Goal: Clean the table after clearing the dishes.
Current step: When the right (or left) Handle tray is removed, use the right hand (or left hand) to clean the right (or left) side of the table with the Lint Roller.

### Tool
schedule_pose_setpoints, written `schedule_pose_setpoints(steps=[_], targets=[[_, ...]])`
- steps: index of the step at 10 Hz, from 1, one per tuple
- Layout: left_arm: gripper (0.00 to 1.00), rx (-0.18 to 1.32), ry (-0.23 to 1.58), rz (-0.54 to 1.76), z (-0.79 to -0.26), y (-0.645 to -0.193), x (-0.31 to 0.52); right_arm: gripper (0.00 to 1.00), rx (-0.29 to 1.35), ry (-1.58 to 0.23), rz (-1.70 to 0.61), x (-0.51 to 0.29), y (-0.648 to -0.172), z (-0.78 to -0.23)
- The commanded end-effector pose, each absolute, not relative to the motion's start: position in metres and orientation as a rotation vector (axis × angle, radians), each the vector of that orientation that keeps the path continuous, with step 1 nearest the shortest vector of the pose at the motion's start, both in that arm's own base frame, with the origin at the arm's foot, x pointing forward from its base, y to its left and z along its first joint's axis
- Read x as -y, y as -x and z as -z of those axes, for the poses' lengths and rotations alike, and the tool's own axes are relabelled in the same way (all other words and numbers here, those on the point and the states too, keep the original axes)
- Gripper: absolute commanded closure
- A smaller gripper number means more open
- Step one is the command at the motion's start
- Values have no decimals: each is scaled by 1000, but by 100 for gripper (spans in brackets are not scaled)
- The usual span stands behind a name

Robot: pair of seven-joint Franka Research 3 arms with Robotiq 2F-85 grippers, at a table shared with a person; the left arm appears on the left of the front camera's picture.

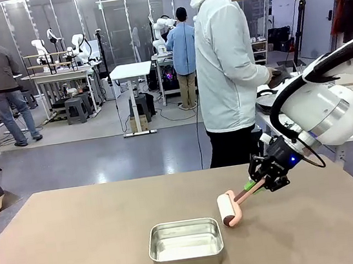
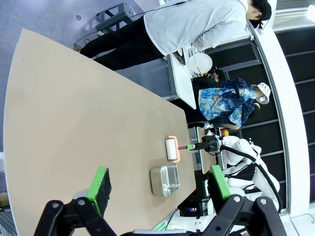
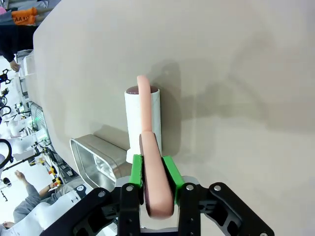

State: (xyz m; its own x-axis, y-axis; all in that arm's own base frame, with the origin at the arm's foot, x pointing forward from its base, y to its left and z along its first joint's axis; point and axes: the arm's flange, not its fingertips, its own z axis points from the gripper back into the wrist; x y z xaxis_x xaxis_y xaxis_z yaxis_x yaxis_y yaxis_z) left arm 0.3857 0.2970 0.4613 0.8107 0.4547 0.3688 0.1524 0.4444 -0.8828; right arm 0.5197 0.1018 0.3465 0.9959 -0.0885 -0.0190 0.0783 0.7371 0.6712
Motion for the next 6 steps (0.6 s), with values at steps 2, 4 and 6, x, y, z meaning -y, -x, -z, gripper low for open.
schedule_pose_setpoints(steps=[2,4,6], targets=[[0,629,1115,-184,-462,-383,-300,100,24,-693,82,-79,-515,-332],[0,629,1115,-184,-462,-383,-300,97,-2,-616,131,-49,-513,-330],[0,629,1115,-184,-462,-383,-300,97,-11,-528,161,-27,-508,-334]])
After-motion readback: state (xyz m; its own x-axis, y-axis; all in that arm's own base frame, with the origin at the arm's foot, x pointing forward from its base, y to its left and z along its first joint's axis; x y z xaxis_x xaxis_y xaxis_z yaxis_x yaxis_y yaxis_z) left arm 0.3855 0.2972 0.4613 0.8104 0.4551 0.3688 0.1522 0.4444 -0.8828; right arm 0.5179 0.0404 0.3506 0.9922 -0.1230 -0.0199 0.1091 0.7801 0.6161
